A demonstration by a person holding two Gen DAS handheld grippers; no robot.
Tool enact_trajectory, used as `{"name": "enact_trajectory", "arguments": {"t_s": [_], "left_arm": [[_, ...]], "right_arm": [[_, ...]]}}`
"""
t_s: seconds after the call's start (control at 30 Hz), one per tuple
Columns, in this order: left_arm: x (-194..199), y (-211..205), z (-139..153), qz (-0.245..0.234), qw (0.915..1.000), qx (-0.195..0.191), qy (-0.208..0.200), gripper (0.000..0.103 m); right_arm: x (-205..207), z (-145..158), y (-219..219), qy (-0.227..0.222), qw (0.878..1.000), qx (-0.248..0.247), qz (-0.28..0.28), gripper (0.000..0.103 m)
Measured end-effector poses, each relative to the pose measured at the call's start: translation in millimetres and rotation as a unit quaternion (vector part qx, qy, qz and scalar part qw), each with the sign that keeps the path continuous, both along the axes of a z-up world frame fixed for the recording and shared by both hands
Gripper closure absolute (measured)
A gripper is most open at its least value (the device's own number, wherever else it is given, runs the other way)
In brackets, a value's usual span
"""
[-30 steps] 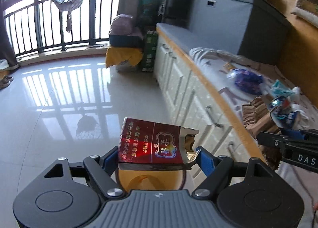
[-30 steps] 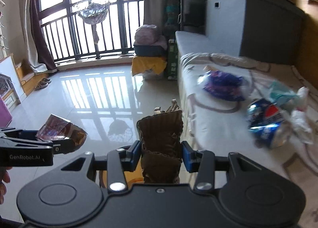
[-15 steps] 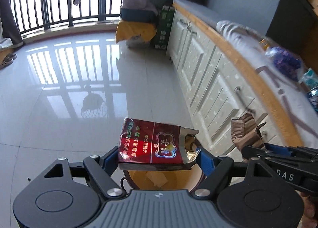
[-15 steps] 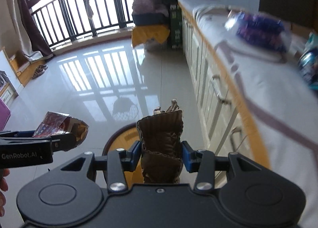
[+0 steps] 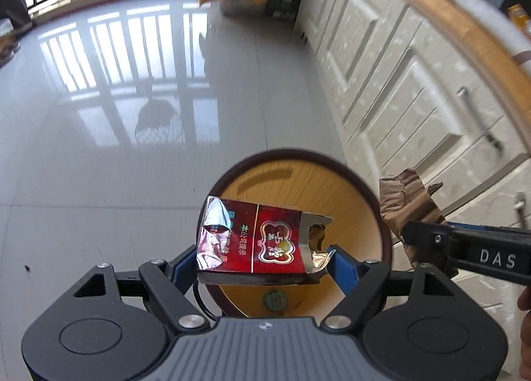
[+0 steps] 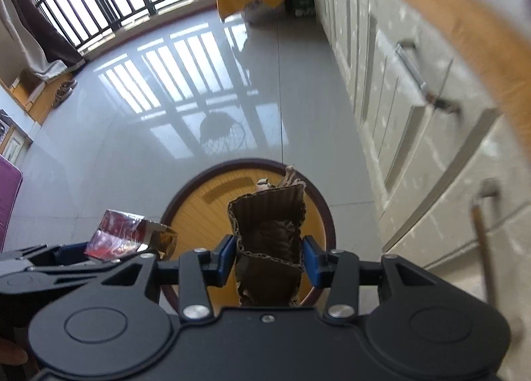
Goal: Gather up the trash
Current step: 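Lower the red pack and cardboard piece over the yellow wastebasket with both tools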
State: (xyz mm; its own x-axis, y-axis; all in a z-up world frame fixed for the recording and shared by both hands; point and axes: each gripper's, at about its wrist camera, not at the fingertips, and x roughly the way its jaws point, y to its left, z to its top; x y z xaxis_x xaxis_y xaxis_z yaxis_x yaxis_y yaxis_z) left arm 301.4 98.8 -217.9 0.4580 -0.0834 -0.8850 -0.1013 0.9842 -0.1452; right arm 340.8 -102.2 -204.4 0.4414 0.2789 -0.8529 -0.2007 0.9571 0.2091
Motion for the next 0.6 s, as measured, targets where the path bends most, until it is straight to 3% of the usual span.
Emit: {"name": "enact_trajectory", "arguments": {"t_s": [0.33, 0.5, 0.6], "left_arm": [[13, 4, -68, -0.002, 0.9973, -0.018, 0.071, 0.022], [18, 2, -74, -0.023, 0.9973, -0.002, 0.07, 0.021], [26, 2, -76, -0.027, 0.997, -0.011, 0.071, 0.021]], "right_arm": [[30, -58, 20, 0.052, 0.998, -0.023, 0.04, 0.057], [42, -72, 27, 0.064, 0.997, -0.028, 0.047, 0.057], [44, -82, 31, 0.067, 0.996, -0.037, 0.054, 0.056]]}}
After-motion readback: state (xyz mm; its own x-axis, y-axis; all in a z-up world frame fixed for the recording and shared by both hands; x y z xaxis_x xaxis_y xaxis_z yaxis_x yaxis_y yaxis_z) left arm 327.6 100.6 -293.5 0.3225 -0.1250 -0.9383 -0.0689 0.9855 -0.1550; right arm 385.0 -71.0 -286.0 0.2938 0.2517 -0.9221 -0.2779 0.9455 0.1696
